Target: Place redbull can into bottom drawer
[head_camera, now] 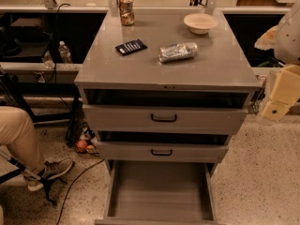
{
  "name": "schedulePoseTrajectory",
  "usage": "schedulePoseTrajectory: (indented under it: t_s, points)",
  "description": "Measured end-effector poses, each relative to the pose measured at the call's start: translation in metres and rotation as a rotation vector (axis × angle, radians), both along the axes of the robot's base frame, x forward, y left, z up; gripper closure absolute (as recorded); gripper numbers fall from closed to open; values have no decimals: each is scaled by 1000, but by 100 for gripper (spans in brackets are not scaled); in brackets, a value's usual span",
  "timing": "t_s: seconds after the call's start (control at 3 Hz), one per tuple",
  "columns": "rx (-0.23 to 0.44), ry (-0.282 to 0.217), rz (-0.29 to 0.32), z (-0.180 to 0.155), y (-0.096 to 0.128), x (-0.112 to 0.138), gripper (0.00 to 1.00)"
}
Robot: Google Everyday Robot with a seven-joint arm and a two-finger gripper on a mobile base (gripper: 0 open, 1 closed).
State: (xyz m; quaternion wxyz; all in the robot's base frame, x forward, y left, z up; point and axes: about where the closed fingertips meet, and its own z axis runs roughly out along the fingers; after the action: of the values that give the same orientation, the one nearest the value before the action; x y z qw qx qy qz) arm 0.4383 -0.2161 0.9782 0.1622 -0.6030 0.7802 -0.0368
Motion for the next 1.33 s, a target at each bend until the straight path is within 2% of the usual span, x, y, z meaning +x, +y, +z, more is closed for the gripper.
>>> schedulePoseTrajectory:
  t_s: [0.33,0.67,1.0,1.33]
  points:
    - [0,0,0,0,0,0,0]
    - [-7,-47,1,-1,-9,34,0]
    - [-6,-104,-2,-6,-15,83,0]
    - [-15,-154,2,-19,-17,148,0]
